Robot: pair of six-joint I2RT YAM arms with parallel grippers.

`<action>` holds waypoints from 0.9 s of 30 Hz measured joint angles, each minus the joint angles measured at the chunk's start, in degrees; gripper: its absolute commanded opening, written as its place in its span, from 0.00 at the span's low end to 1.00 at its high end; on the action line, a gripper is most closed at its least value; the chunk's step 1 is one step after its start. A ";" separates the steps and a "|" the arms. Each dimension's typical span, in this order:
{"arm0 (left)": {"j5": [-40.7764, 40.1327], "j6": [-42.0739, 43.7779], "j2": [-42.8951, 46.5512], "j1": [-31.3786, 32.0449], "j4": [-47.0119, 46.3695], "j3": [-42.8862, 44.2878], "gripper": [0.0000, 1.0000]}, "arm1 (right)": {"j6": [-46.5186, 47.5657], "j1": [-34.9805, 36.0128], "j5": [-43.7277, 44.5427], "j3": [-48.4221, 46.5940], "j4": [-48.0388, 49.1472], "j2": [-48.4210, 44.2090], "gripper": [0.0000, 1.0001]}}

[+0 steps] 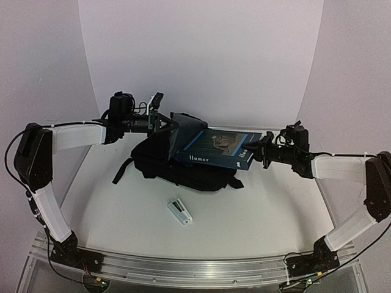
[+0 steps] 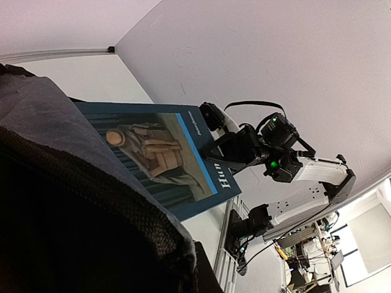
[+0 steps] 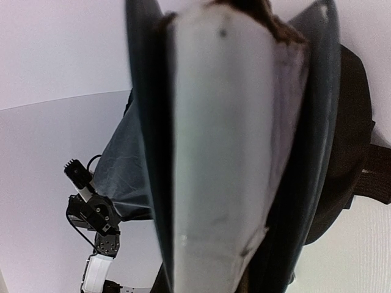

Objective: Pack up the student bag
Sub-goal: Place the book in the student bag.

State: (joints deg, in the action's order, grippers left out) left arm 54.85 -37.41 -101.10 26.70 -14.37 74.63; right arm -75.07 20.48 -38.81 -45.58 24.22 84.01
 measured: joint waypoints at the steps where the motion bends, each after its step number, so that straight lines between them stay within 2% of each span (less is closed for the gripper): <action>1: 0.00 0.02 0.00 0.04 0.00 0.00 0.00 | 0.00 0.54 0.45 -0.21 0.27 1.03 0.00; 15: -0.55 0.50 0.22 0.14 0.92 0.02 0.00 | -0.93 3.62 5.89 -1.95 4.63 8.93 0.00; 21: -0.63 1.74 1.24 0.37 2.53 0.02 0.00 | -1.25 7.69 9.04 -11.05 6.53 18.18 0.00; 27: -0.66 2.93 2.01 0.62 4.05 0.09 0.00 | -1.29 11.58 11.28 -23.24 7.77 29.83 0.09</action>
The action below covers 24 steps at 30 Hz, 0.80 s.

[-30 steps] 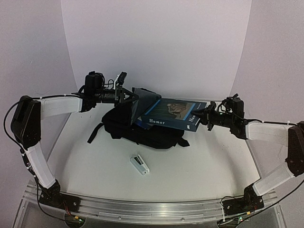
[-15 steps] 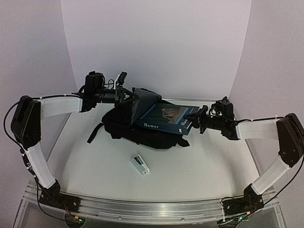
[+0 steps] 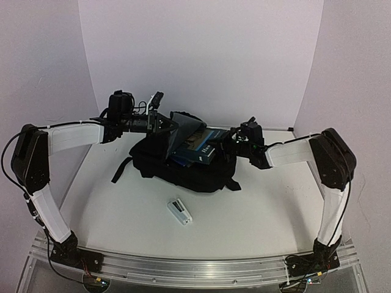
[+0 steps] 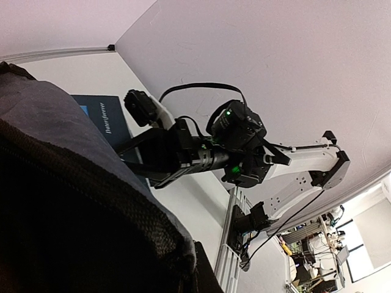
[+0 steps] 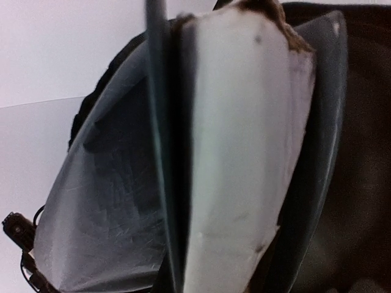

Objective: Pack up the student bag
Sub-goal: Place the book in the student bag.

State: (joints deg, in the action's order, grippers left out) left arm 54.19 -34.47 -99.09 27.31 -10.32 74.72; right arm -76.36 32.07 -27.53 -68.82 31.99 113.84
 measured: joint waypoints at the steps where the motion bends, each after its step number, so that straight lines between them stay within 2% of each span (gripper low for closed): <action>1: 0.00 0.05 0.00 0.12 0.16 0.00 0.00 | 0.00 0.51 0.21 -2.07 0.11 1.91 0.10; 6: -0.22 0.13 0.02 0.94 0.47 0.00 0.00 | 0.08 2.34 1.36 -10.25 0.02 9.67 0.22; 11: -0.64 0.13 0.03 1.20 0.77 0.00 0.00 | 1.18 2.76 2.42 -11.76 -1.53 11.83 0.47; 15: -1.37 0.36 0.19 1.24 1.38 0.00 0.00 | 3.93 2.76 3.90 -11.10 -3.71 10.87 0.62; 20: -2.14 1.48 0.74 1.26 1.96 0.00 0.00 | 7.39 2.78 6.76 -6.18 -8.50 4.33 0.66; 24: -2.38 1.98 0.98 1.26 3.36 0.00 0.00 | 9.47 2.99 9.31 -4.53 -12.36 0.21 0.60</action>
State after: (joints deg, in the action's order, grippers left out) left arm 51.81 -32.49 -98.10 28.58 -6.97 74.72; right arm -66.89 35.05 -18.22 -73.35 19.64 114.05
